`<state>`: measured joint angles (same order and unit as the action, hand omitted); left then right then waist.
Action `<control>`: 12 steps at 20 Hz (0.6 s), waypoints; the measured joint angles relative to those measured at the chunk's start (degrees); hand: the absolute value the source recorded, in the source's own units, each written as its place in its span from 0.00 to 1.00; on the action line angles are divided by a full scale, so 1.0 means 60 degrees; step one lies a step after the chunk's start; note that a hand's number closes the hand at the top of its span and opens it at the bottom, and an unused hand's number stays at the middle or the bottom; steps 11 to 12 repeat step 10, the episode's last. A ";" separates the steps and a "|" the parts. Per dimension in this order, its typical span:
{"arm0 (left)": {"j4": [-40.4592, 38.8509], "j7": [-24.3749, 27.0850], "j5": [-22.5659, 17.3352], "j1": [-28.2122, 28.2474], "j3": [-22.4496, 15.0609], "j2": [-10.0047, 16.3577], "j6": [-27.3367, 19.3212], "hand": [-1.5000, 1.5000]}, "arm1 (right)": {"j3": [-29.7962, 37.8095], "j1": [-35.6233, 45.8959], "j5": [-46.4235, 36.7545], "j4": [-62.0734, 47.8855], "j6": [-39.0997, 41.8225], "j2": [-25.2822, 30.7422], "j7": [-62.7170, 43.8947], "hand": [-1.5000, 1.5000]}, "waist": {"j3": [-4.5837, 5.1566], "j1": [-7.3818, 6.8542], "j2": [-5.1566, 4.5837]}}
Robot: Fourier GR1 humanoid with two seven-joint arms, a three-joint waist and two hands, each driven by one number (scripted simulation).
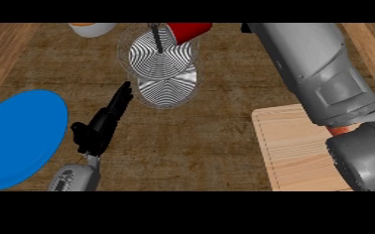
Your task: Pick the can from the cutting board and place it in the tiered basket
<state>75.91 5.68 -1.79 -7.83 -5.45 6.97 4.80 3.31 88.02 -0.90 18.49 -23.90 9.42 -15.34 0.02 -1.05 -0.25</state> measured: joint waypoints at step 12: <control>0.0263 -0.0125 -0.0088 0.0200 0.0150 0.0090 0.0073 0.50 | 0.1230 -0.2177 0.1047 0.1027 0.2099 0.2717 0.1527 0.00 | -0.0010 0.0172 0.0029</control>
